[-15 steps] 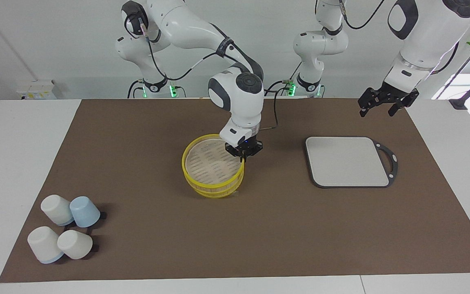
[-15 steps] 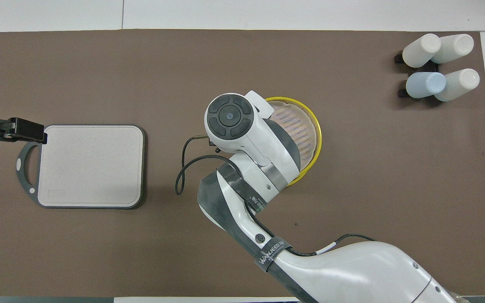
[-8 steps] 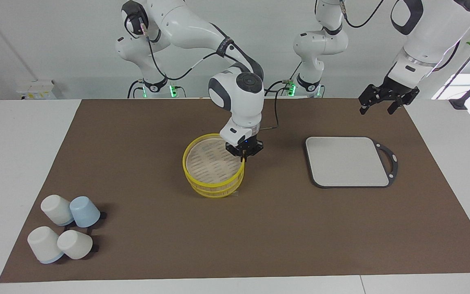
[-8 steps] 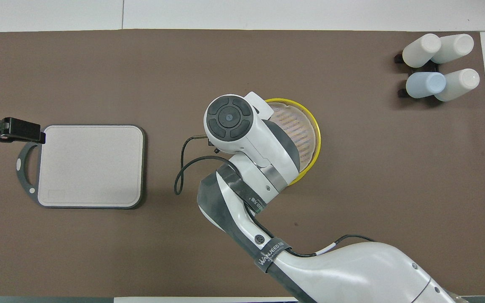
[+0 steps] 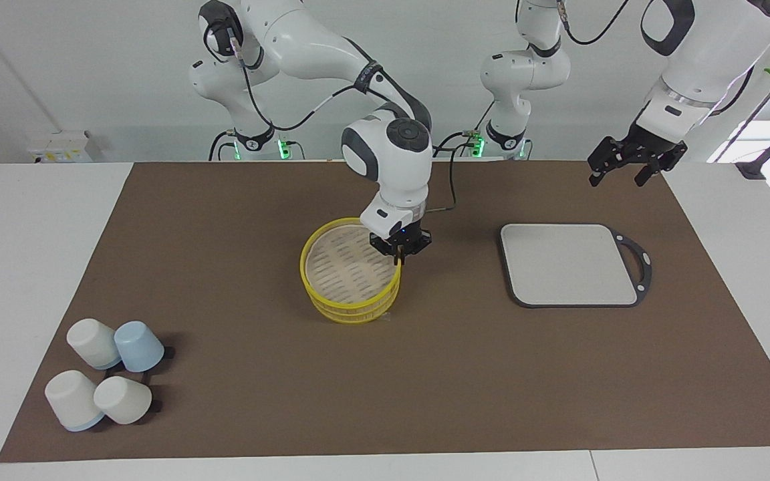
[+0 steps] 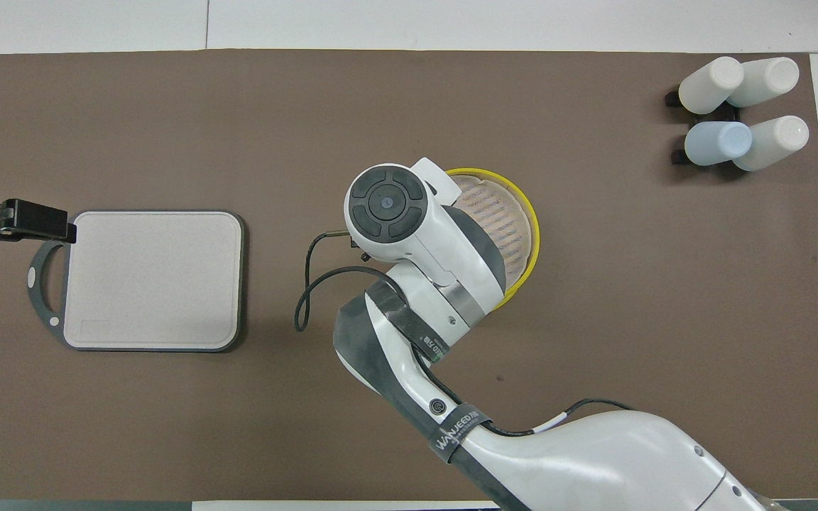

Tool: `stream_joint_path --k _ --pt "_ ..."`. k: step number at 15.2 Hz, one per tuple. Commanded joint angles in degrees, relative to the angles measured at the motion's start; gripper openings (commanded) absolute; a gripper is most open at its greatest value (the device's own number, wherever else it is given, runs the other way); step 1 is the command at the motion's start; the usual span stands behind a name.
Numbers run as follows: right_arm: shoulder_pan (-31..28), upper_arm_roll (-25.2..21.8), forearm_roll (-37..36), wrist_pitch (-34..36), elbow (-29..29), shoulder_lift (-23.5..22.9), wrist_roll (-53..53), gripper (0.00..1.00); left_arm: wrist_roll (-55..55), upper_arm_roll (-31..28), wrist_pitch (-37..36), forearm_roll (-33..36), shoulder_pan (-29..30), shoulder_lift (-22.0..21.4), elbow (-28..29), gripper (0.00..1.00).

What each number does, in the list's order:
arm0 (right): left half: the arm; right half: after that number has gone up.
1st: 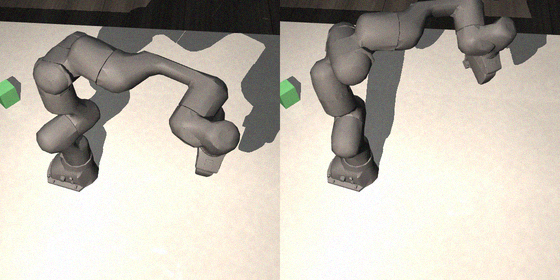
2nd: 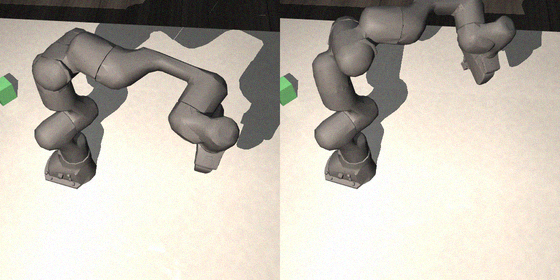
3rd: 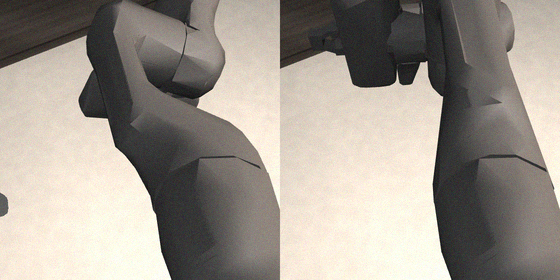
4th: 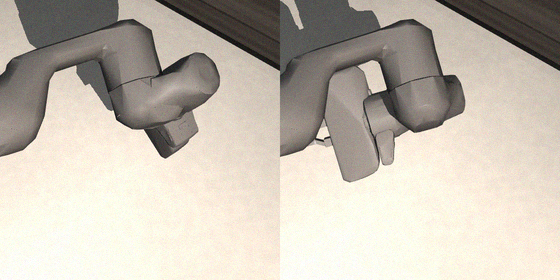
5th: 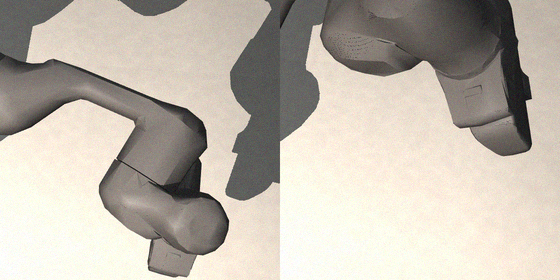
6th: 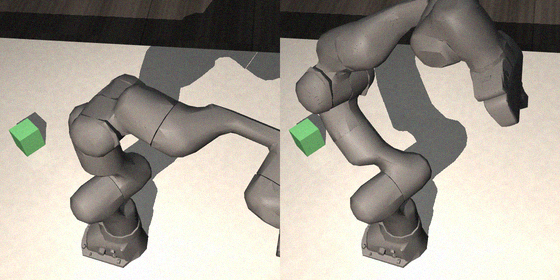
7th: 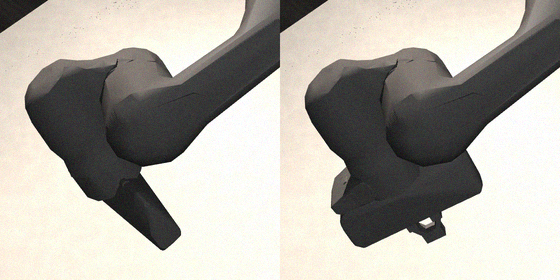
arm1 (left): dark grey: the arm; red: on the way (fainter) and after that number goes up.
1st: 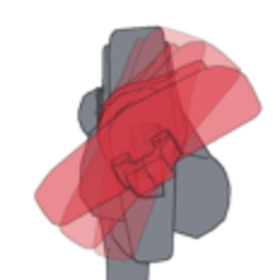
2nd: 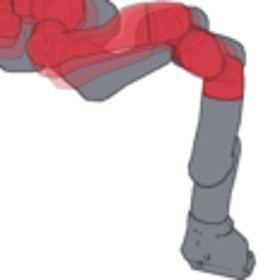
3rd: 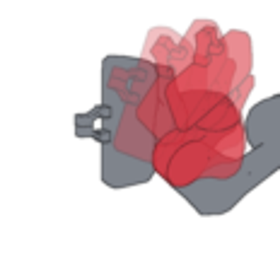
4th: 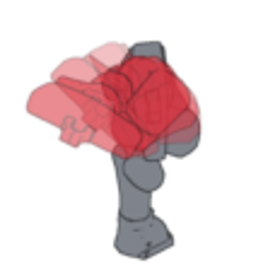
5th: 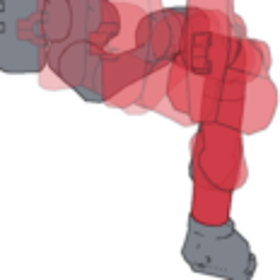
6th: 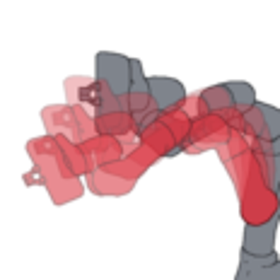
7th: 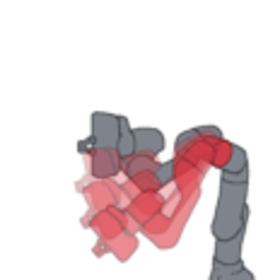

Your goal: Place bun in steamer

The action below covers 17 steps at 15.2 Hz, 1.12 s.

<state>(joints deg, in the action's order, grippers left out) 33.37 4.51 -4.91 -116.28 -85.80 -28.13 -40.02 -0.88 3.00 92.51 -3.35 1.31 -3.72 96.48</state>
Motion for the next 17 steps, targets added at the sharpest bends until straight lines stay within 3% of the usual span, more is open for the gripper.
stream_joint_path --k 1,7,9,11,12,13,14,17 --pt "0.6 0.0 0.4 -1.5 -3.8 2.3 -2.4 0.10 -1.2 0.3 0.6 -0.4 0.5 -1.7 1.7 1.00" --pt "1.3 0.0 0.4 -2.0 -4.7 2.7 -3.1 0.10 -2.0 0.3 0.9 1.8 0.5 -1.7 1.5 1.00" --pt "1.2 0.0 0.3 -1.6 -4.5 2.7 -3.0 0.14 -2.0 0.4 1.0 2.2 0.5 -1.7 1.4 1.00" --pt "0.7 -0.1 0.3 -0.5 -3.4 2.6 -3.0 0.28 -1.9 0.4 1.1 2.2 0.5 -1.7 1.5 1.00" --pt "0.2 -0.1 0.0 0.8 -2.1 2.7 -3.0 0.45 -2.0 0.4 1.1 2.1 0.5 -1.7 1.5 1.00" --pt "-0.6 -0.2 -0.1 1.7 -0.8 2.7 -2.9 0.85 -2.0 0.4 1.0 2.2 0.5 -1.7 1.5 1.00" --pt "-1.7 -0.2 -0.2 1.9 0.0 2.7 -2.6 1.00 -2.0 0.4 1.0 2.2 0.5 -1.7 1.4 1.00" --pt "-6.0 -0.2 -0.3 5.0 0.3 6.8 -1.6 1.00 -2.0 0.4 1.1 2.2 0.5 -1.7 1.4 1.00"
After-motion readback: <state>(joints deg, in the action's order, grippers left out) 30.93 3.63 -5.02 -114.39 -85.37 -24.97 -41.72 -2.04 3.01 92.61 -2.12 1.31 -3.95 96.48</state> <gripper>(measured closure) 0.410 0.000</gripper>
